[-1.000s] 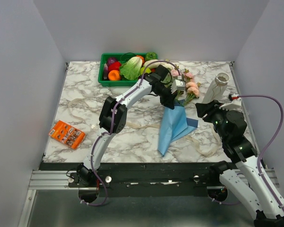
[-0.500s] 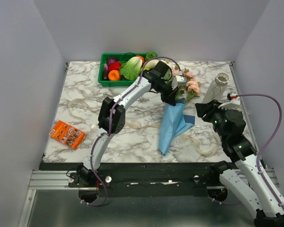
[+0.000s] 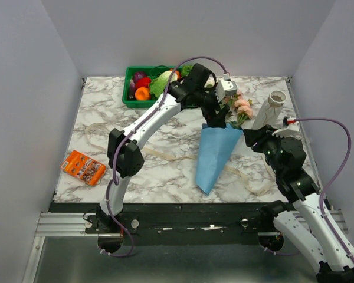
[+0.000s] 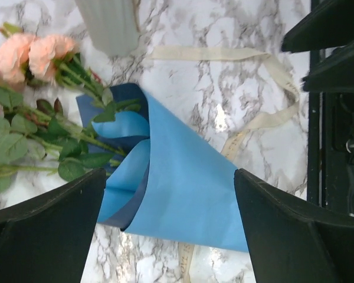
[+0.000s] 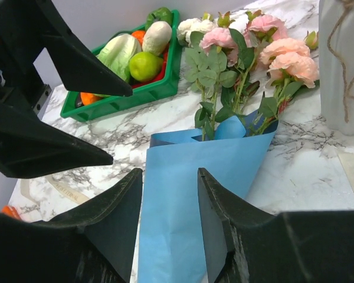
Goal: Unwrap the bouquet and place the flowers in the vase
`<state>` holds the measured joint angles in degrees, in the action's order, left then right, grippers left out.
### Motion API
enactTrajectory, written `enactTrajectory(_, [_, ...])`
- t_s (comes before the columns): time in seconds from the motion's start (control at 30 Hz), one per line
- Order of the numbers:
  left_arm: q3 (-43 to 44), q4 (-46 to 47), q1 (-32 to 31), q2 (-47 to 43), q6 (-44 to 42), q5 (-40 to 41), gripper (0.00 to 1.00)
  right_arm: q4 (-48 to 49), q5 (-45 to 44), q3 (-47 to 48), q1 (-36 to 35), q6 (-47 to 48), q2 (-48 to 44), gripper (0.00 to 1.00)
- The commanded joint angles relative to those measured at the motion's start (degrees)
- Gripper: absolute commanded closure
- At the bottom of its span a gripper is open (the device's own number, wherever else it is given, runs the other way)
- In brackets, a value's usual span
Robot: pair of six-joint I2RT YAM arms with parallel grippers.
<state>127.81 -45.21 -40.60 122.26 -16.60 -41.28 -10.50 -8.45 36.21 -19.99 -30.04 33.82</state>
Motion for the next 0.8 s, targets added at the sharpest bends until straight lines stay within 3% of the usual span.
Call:
enactTrajectory(0.0, [-4.06, -0.75, 2.97, 2.80, -0.54, 7.09, 0.01, 0.75, 0.27, -1.40, -0.31, -0.37, -0.69, 0.49])
enactTrajectory(0.23, [2.26, -7.25, 9.04, 11.59, -5.63, -5.11, 0.01, 0.75, 0.98, -1.31, -0.31, 0.07, -0.86, 0.49])
enactTrajectory(0.43, [-1.68, -6.29, 9.57, 11.78, -10.82, -14.08, 0.04, 0.83, 1.50, -0.87, -0.31, 0.51, -0.25, 0.49])
enactTrajectory(0.77, [-0.81, -7.25, 9.05, 13.01, -12.49, -17.69, 0.07, 1.10, 2.30, -0.70, -0.31, 0.77, 0.37, 0.50])
